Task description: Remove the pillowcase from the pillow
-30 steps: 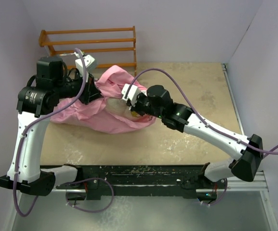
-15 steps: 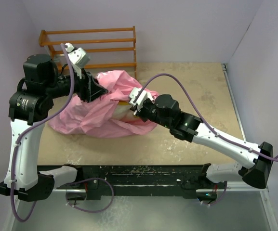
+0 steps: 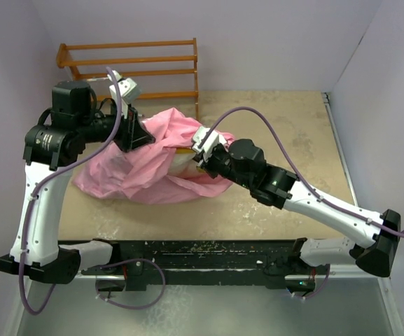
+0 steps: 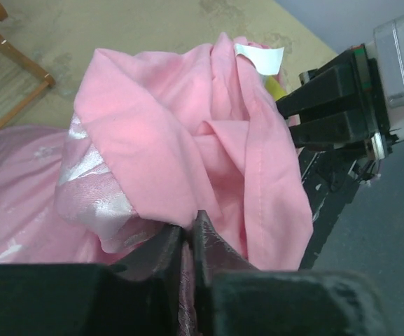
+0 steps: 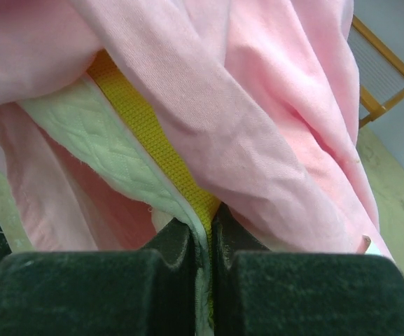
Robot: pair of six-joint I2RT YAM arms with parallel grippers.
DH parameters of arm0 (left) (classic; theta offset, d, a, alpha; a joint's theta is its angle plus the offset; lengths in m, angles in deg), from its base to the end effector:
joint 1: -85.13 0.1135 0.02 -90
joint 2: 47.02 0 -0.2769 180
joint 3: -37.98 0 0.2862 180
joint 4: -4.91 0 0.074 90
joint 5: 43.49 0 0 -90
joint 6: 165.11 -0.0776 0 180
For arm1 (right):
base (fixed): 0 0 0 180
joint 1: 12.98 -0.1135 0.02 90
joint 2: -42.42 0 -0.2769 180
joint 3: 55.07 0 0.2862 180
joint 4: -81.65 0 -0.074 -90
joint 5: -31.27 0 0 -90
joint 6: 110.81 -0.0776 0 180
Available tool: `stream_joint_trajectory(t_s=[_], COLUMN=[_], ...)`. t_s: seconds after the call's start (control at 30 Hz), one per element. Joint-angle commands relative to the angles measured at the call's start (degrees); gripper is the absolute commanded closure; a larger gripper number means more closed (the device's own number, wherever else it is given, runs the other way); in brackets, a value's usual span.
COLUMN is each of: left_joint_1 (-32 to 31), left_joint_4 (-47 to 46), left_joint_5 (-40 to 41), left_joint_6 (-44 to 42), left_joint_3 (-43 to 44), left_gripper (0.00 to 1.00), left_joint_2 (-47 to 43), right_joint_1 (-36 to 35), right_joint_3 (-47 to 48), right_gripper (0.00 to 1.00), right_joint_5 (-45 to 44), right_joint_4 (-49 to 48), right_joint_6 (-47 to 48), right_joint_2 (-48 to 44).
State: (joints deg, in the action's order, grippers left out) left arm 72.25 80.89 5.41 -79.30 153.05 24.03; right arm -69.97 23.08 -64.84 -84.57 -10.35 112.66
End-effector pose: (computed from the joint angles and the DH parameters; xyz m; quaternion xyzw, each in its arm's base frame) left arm 0.2307 -0.1051 0.5042 0.2899 0.7845 -0.3405 0.4297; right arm 0.2032 0.2976 0.3980 -0.3819 0.6364 0.2279 0.6302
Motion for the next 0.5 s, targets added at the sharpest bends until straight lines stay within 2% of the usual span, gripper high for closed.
stream_joint_trajectory(t_s=[0.0, 0.13, 0.33, 0.47], left_joint_1=[-0.1, -0.1, -0.1, -0.1], left_joint_4=[0.8, -1.4, -7.6, -9.9], left_joint_5=[2.4, 13.1, 28.4, 34.2], left_joint_6=[-1.3, -0.8, -4.8, -7.1], left_joint_3=[2.2, 4.4, 8.3, 5.3], left_gripper=[1.00, 1.00, 1.00, 1.00], left_joint_2=[-0.3, -0.6, -2.9, -4.3], right_joint_1=[1.1, 2.7, 5.6, 6.9], right_joint_3=[1.1, -0.8, -6.5, -11.8], right_gripper=[1.00, 1.00, 1.00, 1.00], right_joint_5=[-4.2, -5.1, -5.2, -4.8], right_joint_4=[-6.3, -5.6, -6.6, -9.3], right_joint_6=[-0.5, -0.5, -2.5, -5.2], right_joint_2=[-4.5, -6.4, -10.8, -15.4])
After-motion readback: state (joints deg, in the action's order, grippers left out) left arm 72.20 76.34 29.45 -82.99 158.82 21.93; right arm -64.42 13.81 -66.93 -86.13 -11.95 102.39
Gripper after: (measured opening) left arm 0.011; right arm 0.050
